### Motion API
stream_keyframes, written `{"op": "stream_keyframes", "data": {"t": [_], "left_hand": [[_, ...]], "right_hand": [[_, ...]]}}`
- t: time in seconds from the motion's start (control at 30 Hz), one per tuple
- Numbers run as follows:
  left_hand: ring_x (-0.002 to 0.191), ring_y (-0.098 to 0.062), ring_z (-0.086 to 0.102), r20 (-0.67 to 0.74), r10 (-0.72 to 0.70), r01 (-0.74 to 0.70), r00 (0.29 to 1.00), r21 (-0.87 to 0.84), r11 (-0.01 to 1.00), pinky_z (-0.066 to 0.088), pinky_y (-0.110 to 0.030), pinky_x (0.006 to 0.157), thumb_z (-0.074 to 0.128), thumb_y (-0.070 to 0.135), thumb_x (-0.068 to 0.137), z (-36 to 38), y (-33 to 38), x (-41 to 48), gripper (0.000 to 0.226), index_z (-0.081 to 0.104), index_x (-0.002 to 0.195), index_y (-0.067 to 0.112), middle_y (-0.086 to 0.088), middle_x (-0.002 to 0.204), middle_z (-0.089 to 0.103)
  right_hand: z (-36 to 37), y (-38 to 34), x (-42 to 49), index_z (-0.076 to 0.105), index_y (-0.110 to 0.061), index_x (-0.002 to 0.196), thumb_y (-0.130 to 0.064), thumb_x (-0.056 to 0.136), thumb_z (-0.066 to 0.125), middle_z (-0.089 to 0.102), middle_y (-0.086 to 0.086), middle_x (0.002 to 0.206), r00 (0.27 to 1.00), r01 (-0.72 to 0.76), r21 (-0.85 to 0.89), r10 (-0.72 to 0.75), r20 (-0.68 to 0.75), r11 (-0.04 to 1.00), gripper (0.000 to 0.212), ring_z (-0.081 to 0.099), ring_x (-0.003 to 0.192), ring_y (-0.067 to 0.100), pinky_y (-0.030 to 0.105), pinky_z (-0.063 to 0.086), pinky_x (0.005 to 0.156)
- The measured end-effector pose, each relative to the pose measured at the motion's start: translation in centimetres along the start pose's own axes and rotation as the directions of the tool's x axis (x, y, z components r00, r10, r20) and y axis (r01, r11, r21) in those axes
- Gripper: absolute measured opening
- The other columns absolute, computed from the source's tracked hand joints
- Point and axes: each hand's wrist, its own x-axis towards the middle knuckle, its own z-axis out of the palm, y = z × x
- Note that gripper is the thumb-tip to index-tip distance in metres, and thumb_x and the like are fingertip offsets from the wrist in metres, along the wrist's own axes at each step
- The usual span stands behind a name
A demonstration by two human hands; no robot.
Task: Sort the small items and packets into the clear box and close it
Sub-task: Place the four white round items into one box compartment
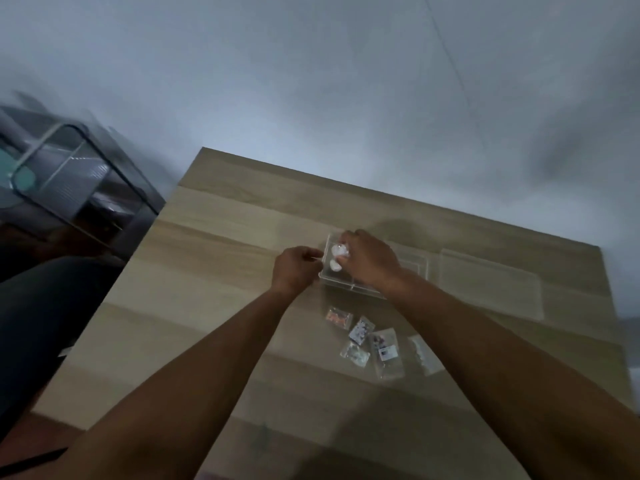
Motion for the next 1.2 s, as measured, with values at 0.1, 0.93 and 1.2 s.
{"op": "stream_keyframes", "data": {"t": [0.1, 0.93, 1.2], "left_hand": [[0.069, -0.022, 0.073, 0.014, -0.025, 0.026, 1.000, -0.032, 0.999, 0.063, -0.039, 0.075, 0.067, 0.010, 0.075, -0.1, -0.2, 0.0, 0.033, 0.074, 0.107, 0.010, -0.012, 0.089, 0.077], [0.078, -0.024, 0.075, 0.040, -0.048, 0.051, 0.998, -0.057, 0.997, 0.063, -0.043, 0.076, 0.069, 0.012, 0.079, -0.1, 0.3, -0.2, 0.029, 0.073, 0.107, 0.011, -0.014, 0.093, 0.077], [0.069, -0.022, 0.073, 0.051, -0.062, 0.065, 0.997, -0.057, 0.996, 0.064, -0.039, 0.069, 0.068, 0.010, 0.079, -0.3, 0.4, -0.3, 0.026, 0.073, 0.105, 0.010, -0.014, 0.083, 0.075]], "right_hand": [[0.9, -0.6, 0.4, 0.061, -0.026, 0.119, -0.035, 0.085, 0.060, 0.065, 0.007, 0.117, 0.988, 0.090, -0.144, -0.071, 0.134, 0.986, 0.035, 0.065, 0.098, 0.030, 0.032, 0.043, 0.071], [2.0, -1.1, 0.7, 0.063, -0.019, 0.119, -0.032, 0.089, 0.058, 0.066, 0.010, 0.118, 0.985, 0.129, -0.260, -0.093, 0.144, 0.957, 0.033, 0.061, 0.107, 0.032, 0.043, 0.054, 0.083], [1.9, -0.5, 0.4, 0.063, -0.021, 0.116, -0.036, 0.088, 0.060, 0.065, 0.007, 0.121, 0.989, 0.076, -0.175, -0.052, 0.140, 0.982, 0.032, 0.064, 0.103, 0.031, 0.036, 0.048, 0.077]]}}
